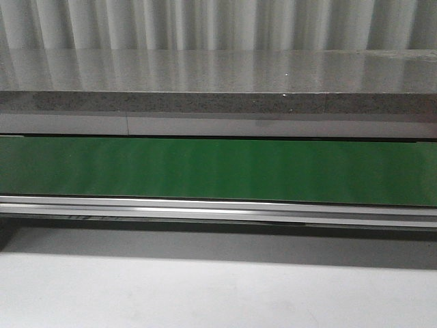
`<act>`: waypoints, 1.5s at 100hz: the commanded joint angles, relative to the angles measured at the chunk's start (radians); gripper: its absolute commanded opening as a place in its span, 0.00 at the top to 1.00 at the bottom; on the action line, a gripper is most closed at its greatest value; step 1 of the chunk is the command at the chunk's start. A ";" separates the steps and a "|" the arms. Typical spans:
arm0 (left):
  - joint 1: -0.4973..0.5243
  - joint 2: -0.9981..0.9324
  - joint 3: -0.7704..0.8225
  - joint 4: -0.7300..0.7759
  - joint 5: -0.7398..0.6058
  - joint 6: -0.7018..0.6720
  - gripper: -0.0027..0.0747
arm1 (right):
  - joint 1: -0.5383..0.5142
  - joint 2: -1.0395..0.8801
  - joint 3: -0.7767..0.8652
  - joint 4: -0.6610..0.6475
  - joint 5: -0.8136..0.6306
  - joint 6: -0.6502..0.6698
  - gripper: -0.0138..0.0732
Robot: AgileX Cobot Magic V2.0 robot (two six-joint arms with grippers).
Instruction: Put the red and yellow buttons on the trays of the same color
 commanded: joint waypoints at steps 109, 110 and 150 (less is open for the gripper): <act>0.060 0.305 -0.193 -0.035 -0.018 -0.009 0.70 | 0.002 -0.012 -0.020 -0.013 -0.074 -0.003 0.92; 0.060 0.305 -0.193 -0.035 -0.018 -0.009 0.70 | 0.002 -0.012 -0.020 -0.013 -0.074 -0.003 0.92; 0.053 0.103 -0.191 -0.024 0.014 0.021 0.75 | 0.002 -0.012 -0.020 -0.013 -0.074 -0.003 0.92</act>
